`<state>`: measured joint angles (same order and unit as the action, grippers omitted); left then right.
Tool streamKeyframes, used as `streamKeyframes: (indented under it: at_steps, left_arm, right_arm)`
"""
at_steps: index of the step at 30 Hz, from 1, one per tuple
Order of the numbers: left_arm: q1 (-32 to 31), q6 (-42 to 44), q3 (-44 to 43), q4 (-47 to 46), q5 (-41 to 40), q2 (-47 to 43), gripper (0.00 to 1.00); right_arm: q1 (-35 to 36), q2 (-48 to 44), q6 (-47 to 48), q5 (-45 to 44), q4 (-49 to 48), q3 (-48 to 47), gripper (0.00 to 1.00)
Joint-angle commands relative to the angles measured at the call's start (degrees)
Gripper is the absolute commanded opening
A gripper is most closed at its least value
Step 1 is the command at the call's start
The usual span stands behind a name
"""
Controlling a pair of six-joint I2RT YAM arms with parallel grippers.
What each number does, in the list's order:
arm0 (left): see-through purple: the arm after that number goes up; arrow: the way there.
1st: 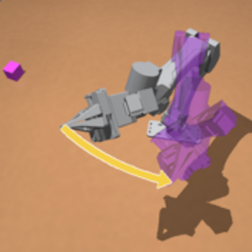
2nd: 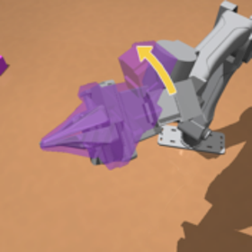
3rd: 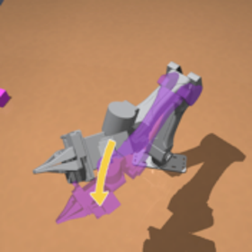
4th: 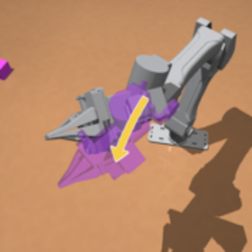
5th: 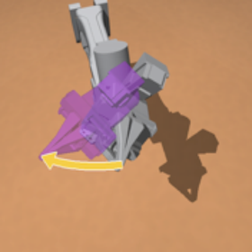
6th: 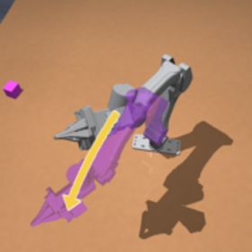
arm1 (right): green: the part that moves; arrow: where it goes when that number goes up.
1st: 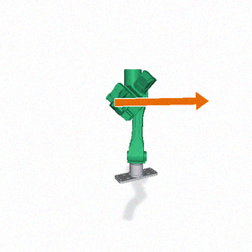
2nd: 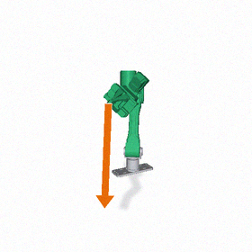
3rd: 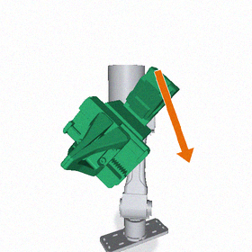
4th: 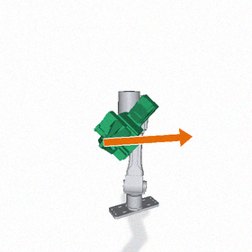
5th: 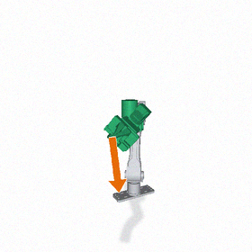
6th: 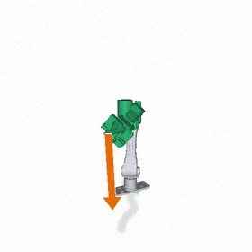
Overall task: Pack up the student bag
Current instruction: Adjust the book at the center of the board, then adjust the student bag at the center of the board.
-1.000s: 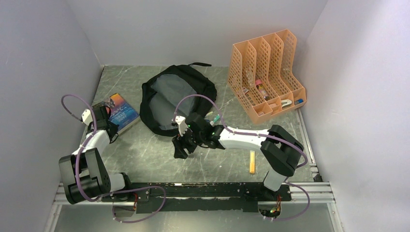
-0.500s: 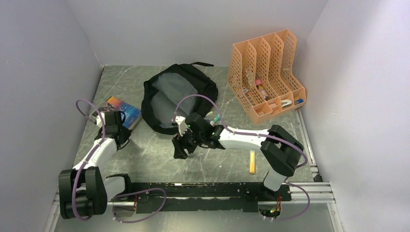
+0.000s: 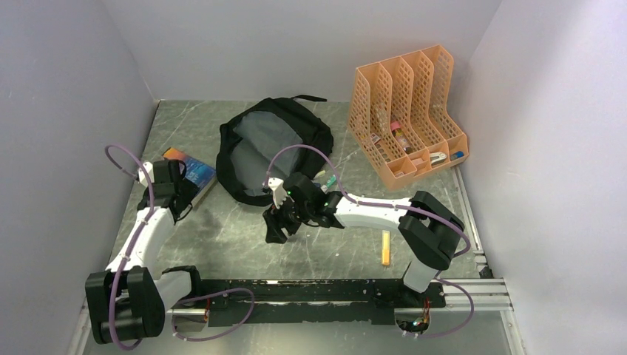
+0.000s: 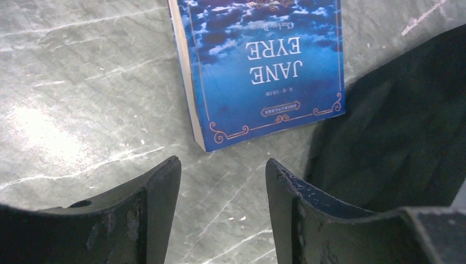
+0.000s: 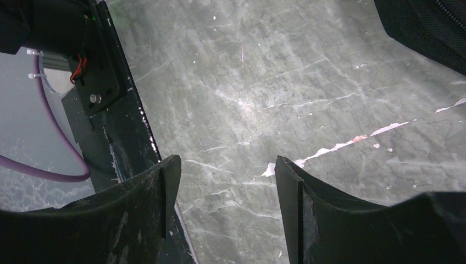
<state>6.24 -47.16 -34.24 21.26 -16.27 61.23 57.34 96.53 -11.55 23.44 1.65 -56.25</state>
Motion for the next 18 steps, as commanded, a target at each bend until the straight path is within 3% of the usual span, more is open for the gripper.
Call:
streamKeyframes:
  at_steps: [1, 11, 18]
  left_arm:
    - [1.45, 1.5, -0.11, -1.05, -0.45, 0.31, 0.63]
    - [2.91, 1.77, 3.34, -7.91, 0.0, 5.24, 0.62]
    - [4.12, -2.92, 3.92, -9.69, -0.46, 9.35, 0.62]
  right_arm:
    - [-0.18, 0.59, 0.0, 0.73, 0.24, -1.15, 0.67]
    - [-0.13, -0.56, 0.4, -3.98, 4.23, -5.14, 0.68]
    - [-0.16, -3.36, -0.67, -7.31, 2.63, -11.23, 0.69]
